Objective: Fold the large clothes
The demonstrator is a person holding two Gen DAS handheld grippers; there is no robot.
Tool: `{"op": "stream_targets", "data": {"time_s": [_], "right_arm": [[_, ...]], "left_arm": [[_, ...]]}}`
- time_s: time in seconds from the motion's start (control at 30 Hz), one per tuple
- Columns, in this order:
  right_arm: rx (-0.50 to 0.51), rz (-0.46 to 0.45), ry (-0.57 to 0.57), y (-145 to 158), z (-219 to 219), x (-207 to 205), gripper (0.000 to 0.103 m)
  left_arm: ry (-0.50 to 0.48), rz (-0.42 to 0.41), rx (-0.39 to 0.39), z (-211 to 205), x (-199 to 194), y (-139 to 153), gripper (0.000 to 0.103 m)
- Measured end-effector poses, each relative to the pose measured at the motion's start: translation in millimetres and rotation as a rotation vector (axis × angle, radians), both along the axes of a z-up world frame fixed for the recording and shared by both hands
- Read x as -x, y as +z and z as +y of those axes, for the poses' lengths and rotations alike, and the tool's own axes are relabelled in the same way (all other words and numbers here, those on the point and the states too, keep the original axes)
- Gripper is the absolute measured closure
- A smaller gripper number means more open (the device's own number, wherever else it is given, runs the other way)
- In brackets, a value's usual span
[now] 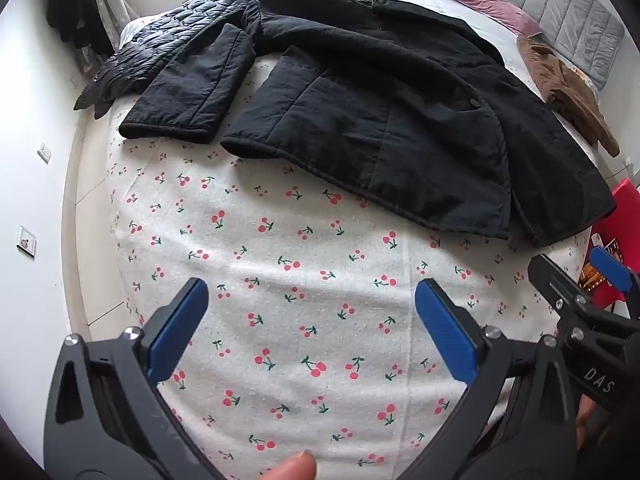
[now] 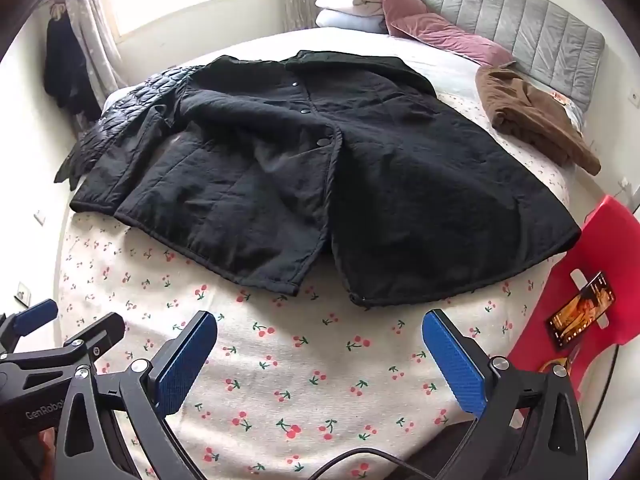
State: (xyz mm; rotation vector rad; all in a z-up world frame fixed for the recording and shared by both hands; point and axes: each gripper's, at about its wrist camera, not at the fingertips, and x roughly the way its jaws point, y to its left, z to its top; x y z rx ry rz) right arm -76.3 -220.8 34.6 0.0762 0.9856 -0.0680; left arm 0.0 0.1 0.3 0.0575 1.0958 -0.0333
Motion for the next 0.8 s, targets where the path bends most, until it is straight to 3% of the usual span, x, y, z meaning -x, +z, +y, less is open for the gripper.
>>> {"op": "stream_targets", "data": {"time_s": [0.17,0.8], "right_arm": [[0.006,0.000,0.005,1,2,-2,0.000],[0.011,-0.011,0.002,8,-3,-4,0.000]], "left_arm": [[-0.005,-0.028,-0.045,-6,0,9,0.000],[-0.003,-0.030,-0.049,-9,-4,9,0.000]]}}
